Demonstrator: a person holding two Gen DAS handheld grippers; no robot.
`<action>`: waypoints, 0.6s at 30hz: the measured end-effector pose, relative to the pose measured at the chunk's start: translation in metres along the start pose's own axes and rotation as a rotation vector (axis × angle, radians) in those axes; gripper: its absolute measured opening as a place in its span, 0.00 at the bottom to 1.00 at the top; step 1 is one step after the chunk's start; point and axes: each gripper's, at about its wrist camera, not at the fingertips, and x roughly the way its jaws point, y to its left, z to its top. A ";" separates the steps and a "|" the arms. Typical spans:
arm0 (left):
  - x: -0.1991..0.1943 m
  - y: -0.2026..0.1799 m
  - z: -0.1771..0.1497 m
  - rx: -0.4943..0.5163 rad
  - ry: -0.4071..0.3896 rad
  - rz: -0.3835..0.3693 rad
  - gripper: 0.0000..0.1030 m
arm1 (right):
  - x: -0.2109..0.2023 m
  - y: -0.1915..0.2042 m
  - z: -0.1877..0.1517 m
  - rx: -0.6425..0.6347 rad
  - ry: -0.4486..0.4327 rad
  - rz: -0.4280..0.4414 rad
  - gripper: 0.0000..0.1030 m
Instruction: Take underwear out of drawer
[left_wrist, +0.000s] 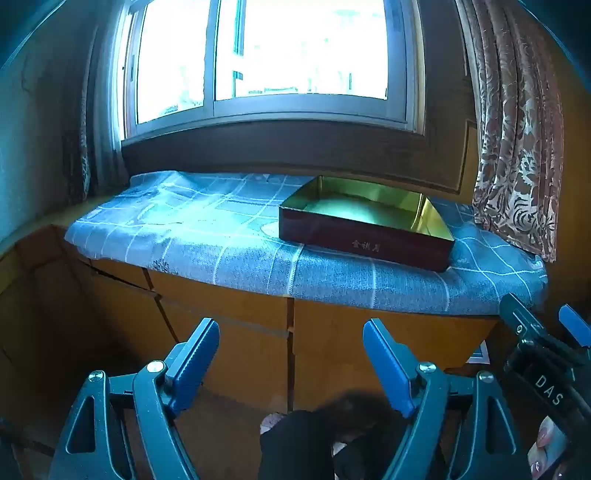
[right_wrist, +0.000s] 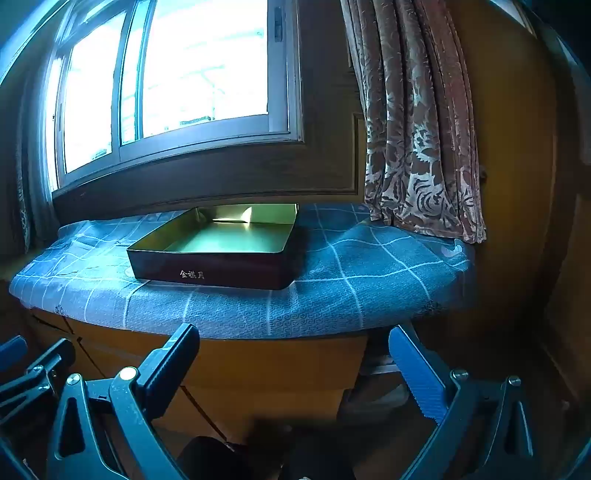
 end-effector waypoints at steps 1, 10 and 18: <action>-0.002 -0.001 0.000 0.004 -0.009 0.004 0.80 | 0.000 0.001 0.000 -0.005 0.005 0.000 1.00; 0.008 0.000 -0.005 -0.030 0.058 -0.057 0.79 | -0.002 -0.001 -0.003 0.001 -0.003 -0.010 1.00; 0.011 0.003 -0.001 -0.035 0.059 -0.061 0.80 | 0.003 -0.001 -0.003 -0.010 0.003 -0.008 1.00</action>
